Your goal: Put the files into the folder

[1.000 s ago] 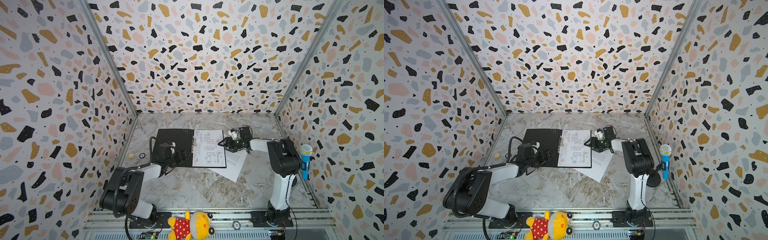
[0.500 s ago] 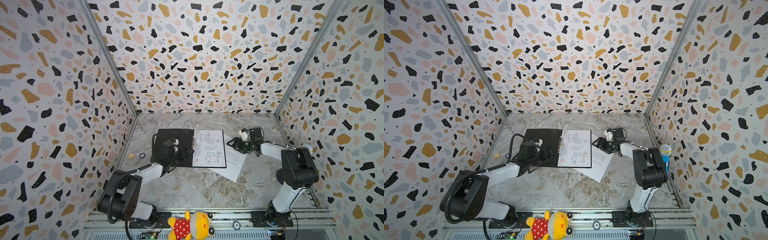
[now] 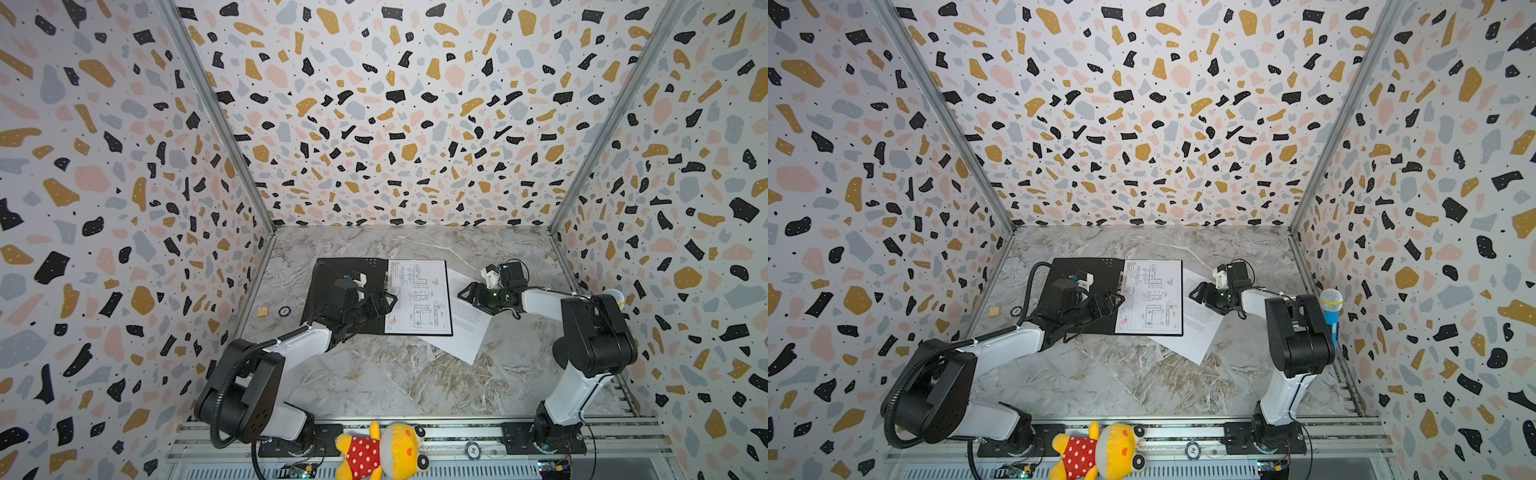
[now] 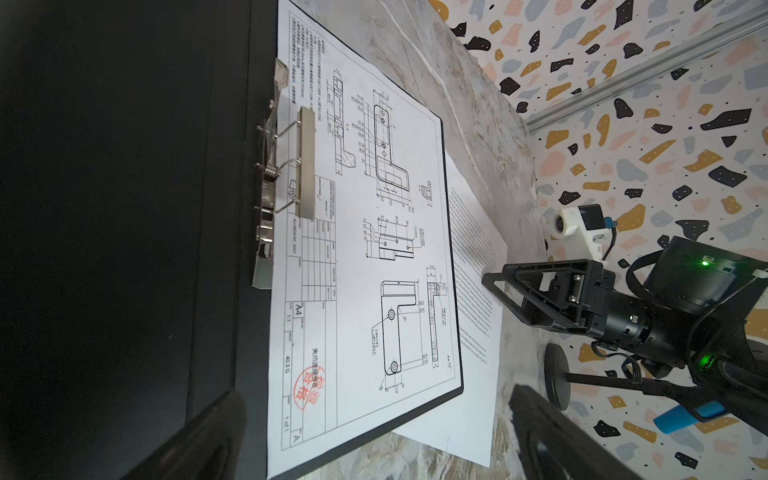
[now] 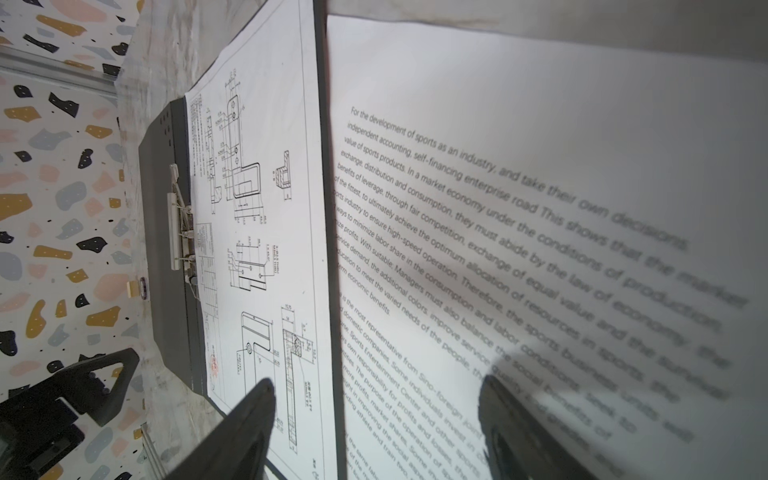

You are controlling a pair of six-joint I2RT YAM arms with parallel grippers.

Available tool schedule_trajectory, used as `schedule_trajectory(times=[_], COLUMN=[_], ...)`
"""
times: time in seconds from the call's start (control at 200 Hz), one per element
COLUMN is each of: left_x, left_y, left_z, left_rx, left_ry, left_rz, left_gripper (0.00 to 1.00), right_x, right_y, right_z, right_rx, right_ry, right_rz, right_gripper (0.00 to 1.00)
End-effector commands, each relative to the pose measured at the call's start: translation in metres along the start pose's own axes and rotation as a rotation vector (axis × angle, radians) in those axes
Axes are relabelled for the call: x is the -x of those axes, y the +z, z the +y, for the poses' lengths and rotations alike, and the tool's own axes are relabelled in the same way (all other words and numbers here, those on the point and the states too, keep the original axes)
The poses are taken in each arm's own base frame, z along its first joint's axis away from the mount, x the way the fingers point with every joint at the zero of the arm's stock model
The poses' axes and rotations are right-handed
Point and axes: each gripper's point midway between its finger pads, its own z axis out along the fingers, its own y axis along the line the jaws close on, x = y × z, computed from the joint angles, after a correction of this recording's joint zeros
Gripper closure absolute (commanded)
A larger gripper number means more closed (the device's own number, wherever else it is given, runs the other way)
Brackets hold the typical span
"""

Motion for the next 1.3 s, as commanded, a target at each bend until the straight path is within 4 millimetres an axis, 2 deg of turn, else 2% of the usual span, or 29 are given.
schedule_trajectory(times=[0.0, 0.19, 0.37, 0.496, 0.606, 0.736, 0.851, 0.936, 1.061, 1.151, 1.297], left_x=[0.009, 0.009, 0.01, 0.009, 0.01, 0.008, 0.007, 0.008, -0.001, -0.015, -0.043], left_y=[0.002, 0.005, 0.012, 0.023, 0.036, 0.058, 0.082, 0.102, 0.136, 0.16, 0.192], left_z=[-0.008, -0.012, -0.025, -0.037, -0.054, -0.086, -0.114, -0.139, -0.166, -0.178, -0.185], left_rx=[-0.007, -0.01, -0.025, -0.038, -0.064, -0.109, -0.133, -0.159, -0.177, -0.182, -0.177], left_ry=[0.01, 0.015, 0.043, 0.066, 0.091, 0.146, 0.202, 0.252, 0.322, 0.36, 0.39], left_rz=[-0.021, -0.018, -0.005, 0.012, 0.032, 0.061, 0.098, 0.124, 0.18, 0.228, 0.29], left_gripper=[0.0, 0.0, 0.0, 0.0, 0.0, 0.0, 0.0, 0.0, 0.0, 0.0, 0.0], right_x=[-0.026, -0.032, -0.031, -0.025, -0.017, -0.008, -0.008, -0.016, -0.029, -0.035, -0.047], right_y=[-0.006, -0.024, -0.045, -0.057, -0.065, -0.078, -0.092, -0.101, -0.114, -0.123, -0.128], right_z=[-0.043, -0.065, -0.08, -0.083, -0.07, -0.046, -0.038, -0.042, -0.059, -0.065, -0.075], right_rx=[-0.144, -0.2, -0.241, -0.26, -0.224, -0.149, -0.151, -0.172, -0.223, -0.244, -0.259], right_ry=[0.038, 0.026, 0.0, -0.021, -0.037, -0.035, -0.02, 0.011, 0.081, 0.1, 0.139], right_rz=[0.052, 0.051, 0.031, 0.008, -0.03, -0.078, -0.118, -0.135, -0.195, -0.238, -0.254], right_gripper=[0.22, 0.22, 0.22, 0.21, 0.21, 0.21, 0.2, 0.19, 0.18, 0.14, 0.1])
